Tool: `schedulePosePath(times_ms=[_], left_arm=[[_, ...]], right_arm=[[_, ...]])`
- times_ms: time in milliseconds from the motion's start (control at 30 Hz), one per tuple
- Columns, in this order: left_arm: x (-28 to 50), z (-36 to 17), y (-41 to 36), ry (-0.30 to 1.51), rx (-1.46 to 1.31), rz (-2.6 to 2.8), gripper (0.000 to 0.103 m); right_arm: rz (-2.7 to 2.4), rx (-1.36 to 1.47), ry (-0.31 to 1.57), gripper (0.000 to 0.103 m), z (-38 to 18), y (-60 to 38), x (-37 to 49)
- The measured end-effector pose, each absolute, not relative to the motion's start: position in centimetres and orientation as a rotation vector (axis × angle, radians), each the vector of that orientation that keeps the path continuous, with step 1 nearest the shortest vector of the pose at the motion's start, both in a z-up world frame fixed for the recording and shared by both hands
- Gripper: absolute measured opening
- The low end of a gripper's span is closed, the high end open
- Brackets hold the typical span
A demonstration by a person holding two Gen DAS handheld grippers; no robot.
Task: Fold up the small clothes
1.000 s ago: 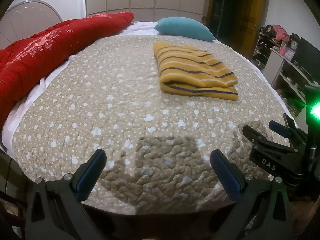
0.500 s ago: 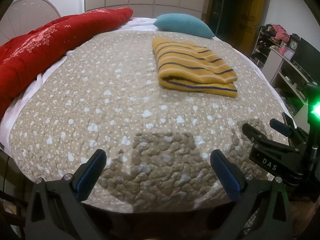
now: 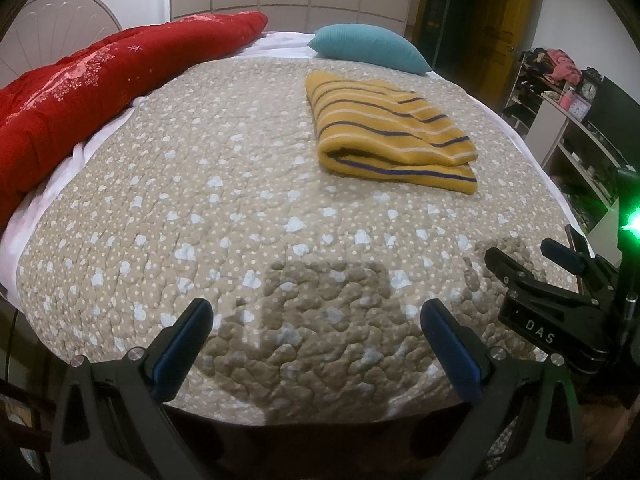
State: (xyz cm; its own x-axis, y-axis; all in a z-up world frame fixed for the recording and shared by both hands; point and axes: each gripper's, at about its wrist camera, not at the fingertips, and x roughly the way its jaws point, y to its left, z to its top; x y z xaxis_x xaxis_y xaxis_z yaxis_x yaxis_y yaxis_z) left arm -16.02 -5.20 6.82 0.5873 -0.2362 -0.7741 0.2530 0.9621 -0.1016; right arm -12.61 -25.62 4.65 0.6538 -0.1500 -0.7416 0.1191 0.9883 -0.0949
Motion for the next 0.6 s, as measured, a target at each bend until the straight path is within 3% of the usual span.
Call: schedulePosePath(times_ms=[600], left_arm=[[-15.8,6.4,-5.04,0.917,0.017,-0.285,0.103]], right_arm=[[-0.152,-0.04,0.847,0.086,4.53,-25.58,-12.65]])
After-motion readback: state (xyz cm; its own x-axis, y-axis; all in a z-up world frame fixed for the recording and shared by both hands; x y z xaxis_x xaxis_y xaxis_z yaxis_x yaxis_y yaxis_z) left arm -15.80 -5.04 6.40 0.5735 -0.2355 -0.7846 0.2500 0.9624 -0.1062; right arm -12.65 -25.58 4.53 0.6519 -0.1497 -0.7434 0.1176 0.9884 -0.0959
